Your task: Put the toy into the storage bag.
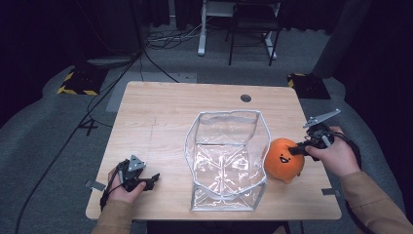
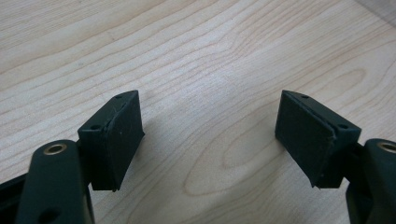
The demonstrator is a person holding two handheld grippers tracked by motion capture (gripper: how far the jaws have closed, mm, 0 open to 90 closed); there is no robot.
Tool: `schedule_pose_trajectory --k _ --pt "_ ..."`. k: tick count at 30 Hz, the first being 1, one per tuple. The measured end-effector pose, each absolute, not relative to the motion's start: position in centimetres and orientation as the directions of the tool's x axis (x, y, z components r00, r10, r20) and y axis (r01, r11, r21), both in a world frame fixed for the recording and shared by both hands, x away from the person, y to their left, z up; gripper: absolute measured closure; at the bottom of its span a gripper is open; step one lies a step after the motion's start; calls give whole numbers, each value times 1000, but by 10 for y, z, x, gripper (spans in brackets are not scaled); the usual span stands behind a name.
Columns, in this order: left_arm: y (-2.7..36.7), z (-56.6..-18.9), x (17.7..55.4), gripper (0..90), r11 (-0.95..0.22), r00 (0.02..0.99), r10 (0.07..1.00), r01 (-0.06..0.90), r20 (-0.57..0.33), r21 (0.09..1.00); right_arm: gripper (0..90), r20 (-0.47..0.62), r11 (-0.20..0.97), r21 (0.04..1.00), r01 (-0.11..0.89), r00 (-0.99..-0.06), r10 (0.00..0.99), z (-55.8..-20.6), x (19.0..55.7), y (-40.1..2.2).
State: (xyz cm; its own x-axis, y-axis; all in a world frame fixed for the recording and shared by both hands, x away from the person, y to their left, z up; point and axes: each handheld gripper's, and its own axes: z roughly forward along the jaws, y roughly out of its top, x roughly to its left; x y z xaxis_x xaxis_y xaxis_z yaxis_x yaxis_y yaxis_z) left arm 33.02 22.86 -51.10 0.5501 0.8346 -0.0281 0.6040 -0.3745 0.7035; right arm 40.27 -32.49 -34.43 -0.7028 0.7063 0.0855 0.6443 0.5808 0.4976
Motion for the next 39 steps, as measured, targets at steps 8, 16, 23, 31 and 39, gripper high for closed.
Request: schedule_pose_trajectory --k 8,16,23,31,39 --pt "229 -511 330 237 -375 551 834 604 -27 703 764 77 579 511 636 -704 706 -323 398 -327" --pt "228 -511 330 236 -374 549 835 604 -27 704 762 65 579 517 631 -703 709 -297 394 -327" --pt "228 -511 332 237 -377 554 832 603 -29 703 761 42 587 524 616 -708 705 -272 389 -324" --pt "228 -511 333 237 -379 556 831 602 -28 703 760 29 593 532 605 -712 701 -254 386 -319" --pt "227 -511 333 240 -379 555 831 601 -26 704 760 10 594 546 591 -713 701 -232 385 -317"
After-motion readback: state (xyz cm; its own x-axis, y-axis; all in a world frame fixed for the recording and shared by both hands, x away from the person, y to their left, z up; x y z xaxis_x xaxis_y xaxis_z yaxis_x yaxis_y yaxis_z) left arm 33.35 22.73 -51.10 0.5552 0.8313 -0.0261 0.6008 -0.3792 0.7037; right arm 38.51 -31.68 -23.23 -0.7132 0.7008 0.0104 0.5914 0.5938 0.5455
